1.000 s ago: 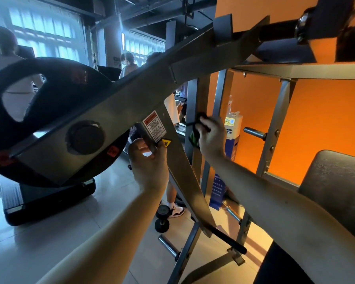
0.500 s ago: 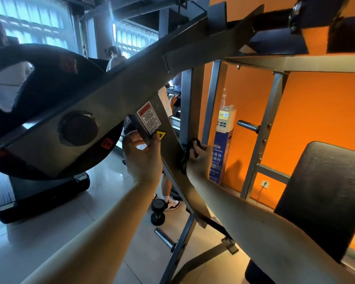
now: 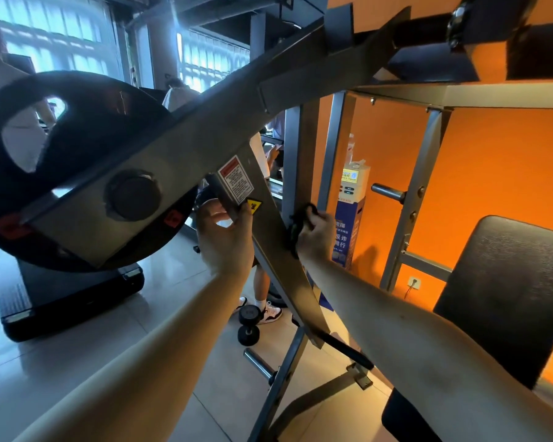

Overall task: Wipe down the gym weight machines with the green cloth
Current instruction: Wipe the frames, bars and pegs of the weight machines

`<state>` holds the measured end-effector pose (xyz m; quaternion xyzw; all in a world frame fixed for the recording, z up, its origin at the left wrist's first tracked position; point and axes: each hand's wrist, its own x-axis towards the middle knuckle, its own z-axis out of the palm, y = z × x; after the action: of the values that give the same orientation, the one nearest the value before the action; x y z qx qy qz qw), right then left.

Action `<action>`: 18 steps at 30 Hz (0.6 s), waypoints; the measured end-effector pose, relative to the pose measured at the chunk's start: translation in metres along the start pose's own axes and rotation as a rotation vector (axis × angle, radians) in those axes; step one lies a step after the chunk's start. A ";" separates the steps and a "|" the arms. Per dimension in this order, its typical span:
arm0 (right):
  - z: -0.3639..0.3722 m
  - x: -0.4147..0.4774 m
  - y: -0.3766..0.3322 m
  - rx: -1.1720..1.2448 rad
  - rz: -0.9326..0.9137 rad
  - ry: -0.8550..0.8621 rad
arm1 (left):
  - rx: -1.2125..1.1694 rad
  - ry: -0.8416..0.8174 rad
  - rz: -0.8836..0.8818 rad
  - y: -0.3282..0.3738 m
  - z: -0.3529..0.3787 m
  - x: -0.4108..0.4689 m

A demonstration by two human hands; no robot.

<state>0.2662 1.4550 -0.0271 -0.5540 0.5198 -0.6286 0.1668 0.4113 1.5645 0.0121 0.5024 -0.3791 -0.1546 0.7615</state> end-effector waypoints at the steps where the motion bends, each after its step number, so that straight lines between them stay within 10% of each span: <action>1: -0.008 -0.004 0.001 -0.049 0.069 -0.046 | -0.010 -0.002 -0.005 0.000 -0.001 0.000; 11: 0.001 -0.024 -0.147 0.097 -0.468 -0.070 | -0.065 -0.081 0.036 -0.004 -0.014 0.003; 18: 0.017 -0.066 -0.118 0.110 -0.523 -0.083 | -0.053 -0.125 0.090 -0.013 -0.024 0.013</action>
<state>0.3465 1.5465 0.0348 -0.6850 0.3167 -0.6542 0.0499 0.4398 1.5660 0.0009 0.4540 -0.4439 -0.1613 0.7555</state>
